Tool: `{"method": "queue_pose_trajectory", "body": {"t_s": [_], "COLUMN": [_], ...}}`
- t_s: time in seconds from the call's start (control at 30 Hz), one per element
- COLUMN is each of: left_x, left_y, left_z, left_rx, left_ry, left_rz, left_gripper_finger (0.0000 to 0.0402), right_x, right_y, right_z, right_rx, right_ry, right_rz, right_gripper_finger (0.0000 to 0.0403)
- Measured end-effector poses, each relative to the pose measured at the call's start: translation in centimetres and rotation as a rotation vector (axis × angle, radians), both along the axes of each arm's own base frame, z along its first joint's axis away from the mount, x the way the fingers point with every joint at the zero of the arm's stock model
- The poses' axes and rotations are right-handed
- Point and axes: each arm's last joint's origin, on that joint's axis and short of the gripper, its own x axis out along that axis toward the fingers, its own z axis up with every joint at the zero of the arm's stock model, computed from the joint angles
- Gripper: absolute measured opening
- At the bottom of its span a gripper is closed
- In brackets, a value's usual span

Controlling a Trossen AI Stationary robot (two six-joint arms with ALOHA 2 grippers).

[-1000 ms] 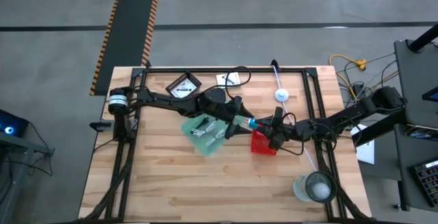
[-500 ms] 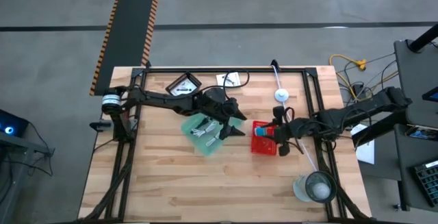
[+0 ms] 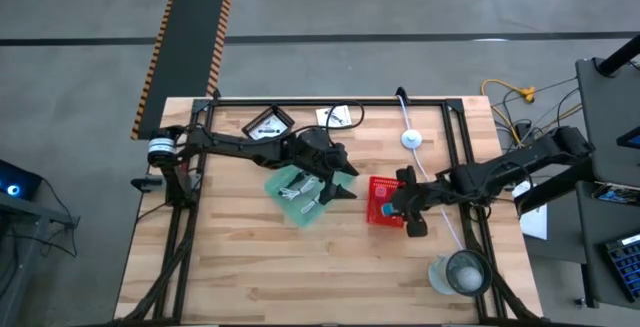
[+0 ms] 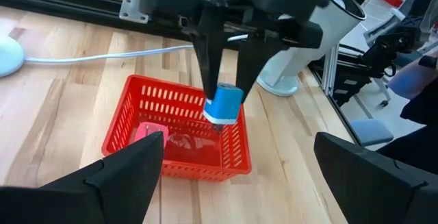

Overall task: Pick and place items into bin
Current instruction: Put the blue charger adapter into the red bin, then put the green charger cable into the green bin

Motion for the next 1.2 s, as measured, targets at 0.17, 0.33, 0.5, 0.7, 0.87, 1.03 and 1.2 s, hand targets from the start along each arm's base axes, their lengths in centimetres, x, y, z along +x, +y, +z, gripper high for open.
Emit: {"method": "queue_pose_trajectory", "body": {"t_s": [0.17, 0.33, 0.5, 0.7, 0.87, 1.03, 1.2], "left_x": [0.0, -0.3, -1.2, -2.4, -3.6, -4.3, -4.8], "left_y": [0.0, 0.3, 0.9, 2.1, 3.6, 4.3, 4.7], "left_z": [0.0, -0.1, 0.3, 1.0, 2.0, 2.2, 2.3], "left_rx": [-0.004, -0.009, -0.017, 0.020, 0.048, 0.071, 0.226], "left_ry": [0.003, 0.035, 0.089, 0.148, 0.199, 0.224, 0.313], "left_rz": [0.002, 0.010, 0.029, 0.131, 0.245, 0.273, 0.328], "left_gripper_finger": [0.0359, 0.0359, 0.0359, 0.0359, 0.0359, 0.0359, 0.0359], "right_x": [0.4, 0.7, 0.8, 1.1, 1.4, 0.6, -1.1], "right_y": [0.1, 0.2, 0.2, -0.3, -0.4, -0.6, -0.6], "right_z": [-0.8, -1.4, -1.3, 0.4, 2.2, 2.5, 0.2], "right_rx": [-0.005, -0.017, -0.017, -0.149, -0.198, -0.238, -0.234], "right_ry": [0.040, 0.069, 0.055, -0.145, -0.391, -0.632, -0.897], "right_rz": [0.000, 0.007, -0.002, -0.114, -0.058, -0.009, 0.138], "right_gripper_finger": [0.0152, 0.0182, 0.0196, 0.0183, 0.0167, 0.0155, 0.0145]}}
